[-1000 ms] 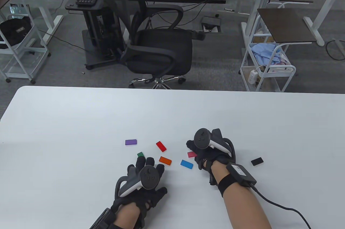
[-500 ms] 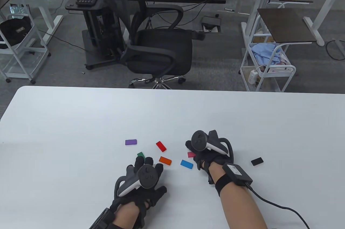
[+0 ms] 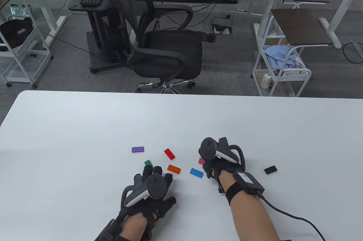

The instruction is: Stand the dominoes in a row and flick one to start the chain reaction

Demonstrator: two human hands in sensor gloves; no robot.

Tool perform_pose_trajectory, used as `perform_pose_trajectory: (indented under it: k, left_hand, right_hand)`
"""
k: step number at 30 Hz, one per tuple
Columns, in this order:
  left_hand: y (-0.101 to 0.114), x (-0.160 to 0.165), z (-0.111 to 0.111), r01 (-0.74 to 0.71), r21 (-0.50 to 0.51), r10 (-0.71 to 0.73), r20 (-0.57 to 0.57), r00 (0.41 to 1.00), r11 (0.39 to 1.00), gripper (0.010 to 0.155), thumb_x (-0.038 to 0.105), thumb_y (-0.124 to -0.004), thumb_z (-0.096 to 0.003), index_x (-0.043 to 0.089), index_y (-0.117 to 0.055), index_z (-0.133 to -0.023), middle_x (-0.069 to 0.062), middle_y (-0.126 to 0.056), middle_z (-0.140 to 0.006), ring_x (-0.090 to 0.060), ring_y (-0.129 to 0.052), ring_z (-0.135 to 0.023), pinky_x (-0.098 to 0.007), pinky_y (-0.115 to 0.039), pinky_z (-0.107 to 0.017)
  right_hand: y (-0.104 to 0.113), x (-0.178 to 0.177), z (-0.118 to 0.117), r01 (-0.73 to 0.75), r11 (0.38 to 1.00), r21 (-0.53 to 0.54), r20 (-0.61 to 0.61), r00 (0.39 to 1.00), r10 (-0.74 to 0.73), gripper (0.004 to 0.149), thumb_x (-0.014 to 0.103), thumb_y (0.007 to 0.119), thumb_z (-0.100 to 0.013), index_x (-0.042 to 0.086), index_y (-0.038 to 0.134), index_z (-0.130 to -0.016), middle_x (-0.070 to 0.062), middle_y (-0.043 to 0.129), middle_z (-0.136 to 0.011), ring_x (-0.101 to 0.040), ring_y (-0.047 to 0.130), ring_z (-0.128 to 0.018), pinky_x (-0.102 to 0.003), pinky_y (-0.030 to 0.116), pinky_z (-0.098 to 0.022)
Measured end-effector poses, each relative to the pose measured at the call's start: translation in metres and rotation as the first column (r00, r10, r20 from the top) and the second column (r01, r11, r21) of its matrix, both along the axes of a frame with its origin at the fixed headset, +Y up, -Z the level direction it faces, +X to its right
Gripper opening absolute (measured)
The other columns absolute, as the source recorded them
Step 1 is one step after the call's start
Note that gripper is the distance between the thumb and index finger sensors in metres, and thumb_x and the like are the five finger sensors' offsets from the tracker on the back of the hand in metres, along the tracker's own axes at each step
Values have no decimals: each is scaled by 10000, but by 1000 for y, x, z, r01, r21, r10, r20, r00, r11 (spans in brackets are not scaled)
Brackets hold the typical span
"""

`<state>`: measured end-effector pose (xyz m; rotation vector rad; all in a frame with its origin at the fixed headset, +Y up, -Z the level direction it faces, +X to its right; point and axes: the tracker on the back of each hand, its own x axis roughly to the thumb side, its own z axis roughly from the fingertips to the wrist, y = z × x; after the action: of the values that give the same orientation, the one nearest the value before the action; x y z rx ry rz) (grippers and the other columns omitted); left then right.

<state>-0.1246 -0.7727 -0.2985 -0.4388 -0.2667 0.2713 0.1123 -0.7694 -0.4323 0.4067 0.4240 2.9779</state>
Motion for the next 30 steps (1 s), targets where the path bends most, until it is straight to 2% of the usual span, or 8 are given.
perform_pose_trajectory:
  k: [4,9,13,16,23,30]
  left_hand:
    - [0,0,0,-8,4,8,-2,1000,1000,791,599,-633,-476,301,-217,-1078,-78,92,-1108,-363,191,-963,-676,7,-656]
    - [0,-1,-1,-17,9,17,-8,1000,1000,792,598,-634,-476,302,-213,-1078,-76,93,-1107,-360,192,-964,-674,9,-658]
    - [0,-1,-1,-18,8,18,-8,1000,1000,790,597,-634,-476,303,-214,-1077,-76,93,-1107,-360,192,-964,-675,8,-658]
    - [0,-2,-1,-20,9,20,-9,1000,1000,792,598,-634,-476,304,-210,-1077,-75,94,-1106,-360,192,-964,-675,8,-657]
    - [0,-2,-1,-17,8,17,-9,1000,1000,793,599,-634,-475,304,-209,-1077,-77,95,-1107,-363,191,-963,-680,6,-654]
    - [0,-2,-1,-18,5,18,-10,1000,1000,794,602,-629,-476,304,-202,-1076,-78,95,-1106,-366,189,-964,-683,1,-653]
  right_hand:
    - [2,3,1,7,1000,12,3,1000,-7,575,302,875,-475,220,582,-963,-121,743,-898,-409,604,-861,-652,295,-734]
    - [7,16,1,147,989,3,64,987,-147,516,302,865,-476,243,648,-941,-131,724,-915,-416,598,-855,-657,288,-732]
    - [9,25,0,256,967,-17,119,960,-252,528,304,854,-478,251,625,-950,-136,710,-922,-420,598,-846,-662,288,-730]
    - [9,31,-1,344,938,-43,150,931,-334,570,303,832,-487,316,556,-985,-148,689,-926,-430,590,-838,-679,274,-725]
    - [8,37,-2,451,892,-44,182,881,-436,512,290,818,-491,338,622,-961,-151,667,-936,-435,591,-831,-698,286,-717]
    - [1,37,-3,463,884,-63,183,876,-446,573,302,791,-488,302,475,-966,-129,651,-939,-418,600,-829,-690,289,-719]
